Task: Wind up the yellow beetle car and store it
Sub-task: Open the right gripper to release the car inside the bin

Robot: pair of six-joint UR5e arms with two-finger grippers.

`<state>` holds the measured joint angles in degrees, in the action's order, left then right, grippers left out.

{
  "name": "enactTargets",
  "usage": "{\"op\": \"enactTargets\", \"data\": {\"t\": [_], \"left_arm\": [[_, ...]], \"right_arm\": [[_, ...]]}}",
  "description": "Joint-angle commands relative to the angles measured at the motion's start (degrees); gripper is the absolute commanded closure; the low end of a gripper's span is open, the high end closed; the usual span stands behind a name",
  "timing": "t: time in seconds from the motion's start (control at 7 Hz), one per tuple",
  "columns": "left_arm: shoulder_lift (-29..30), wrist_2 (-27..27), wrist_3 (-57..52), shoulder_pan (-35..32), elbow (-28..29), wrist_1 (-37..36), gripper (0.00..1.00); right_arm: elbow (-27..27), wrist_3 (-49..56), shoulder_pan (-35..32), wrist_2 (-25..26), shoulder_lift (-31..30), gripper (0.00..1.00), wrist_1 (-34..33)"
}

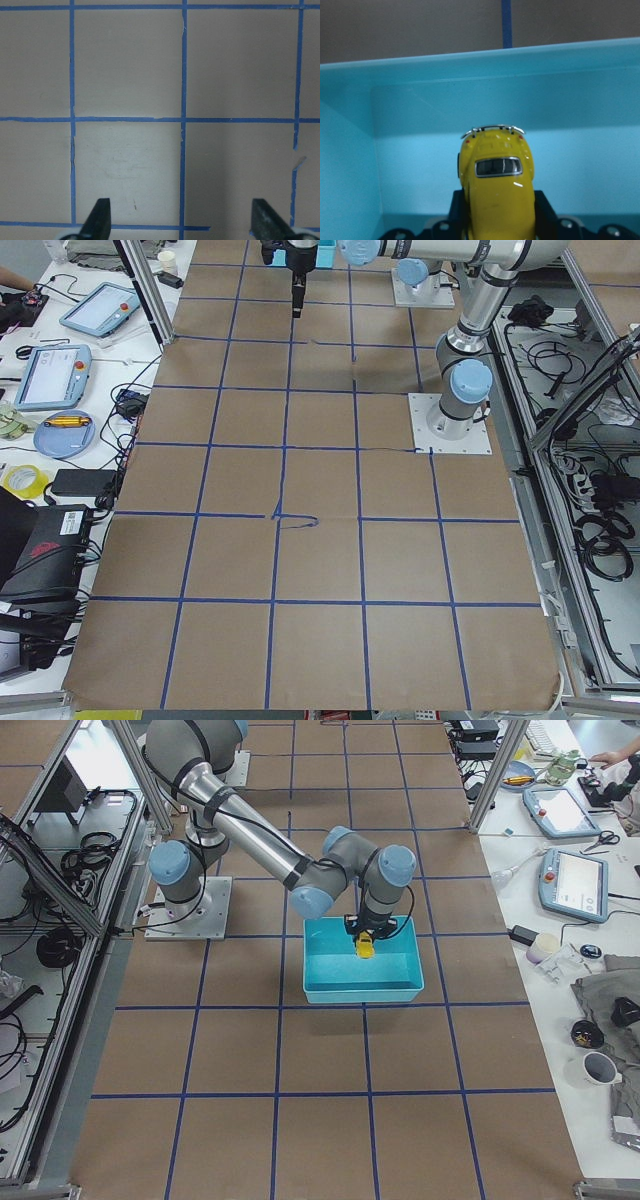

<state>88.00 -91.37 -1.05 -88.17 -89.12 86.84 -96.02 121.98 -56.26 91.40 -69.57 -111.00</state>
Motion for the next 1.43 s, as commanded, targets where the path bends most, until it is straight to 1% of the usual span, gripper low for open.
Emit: {"op": "enactTargets", "data": {"t": [0.0,0.14,0.29,0.43,0.57,0.71,0.86,1.0,1.14,1.29], "left_arm": [[-0.02,0.06,0.00,-0.07,0.00,-0.09,0.00],[-0.11,0.14,0.00,0.02,0.00,-0.09,0.00],[-0.02,0.23,0.00,-0.07,0.00,-0.09,0.00],[-0.11,0.14,0.00,-0.07,0.00,-0.09,0.00],[-0.11,0.14,0.00,-0.07,0.00,-0.09,0.00],[-0.20,0.14,0.00,0.02,0.00,-0.09,0.00],[-0.20,0.14,0.00,0.02,0.00,-0.09,0.00],[-0.20,0.06,0.00,0.02,0.00,-0.09,0.00],[-0.20,0.06,0.00,0.02,0.00,-0.09,0.00],[-0.20,0.14,0.00,0.02,0.00,-0.09,0.00]], "right_arm": [[-4.09,4.04,0.28,0.62,3.37,1.00,-8.87],[-4.18,3.79,0.28,0.97,3.91,1.00,-8.97],[-4.09,3.70,0.28,0.63,4.78,0.78,-8.97],[-4.18,3.35,0.28,-0.77,4.70,0.04,-8.71],[-3.57,2.91,0.28,-2.35,4.18,0.00,-8.71],[-3.30,1.52,0.28,-2.19,2.70,0.00,-8.10],[-3.12,-2.33,0.28,-2.01,-0.10,0.00,-7.74],[-3.12,-8.89,0.28,-1.92,-4.22,0.02,-7.22],[-2.86,-21.66,-0.07,-1.05,-8.79,0.02,-5.99],[-1.29,-33.45,-0.07,2.52,-11.01,0.03,-0.24]]}}
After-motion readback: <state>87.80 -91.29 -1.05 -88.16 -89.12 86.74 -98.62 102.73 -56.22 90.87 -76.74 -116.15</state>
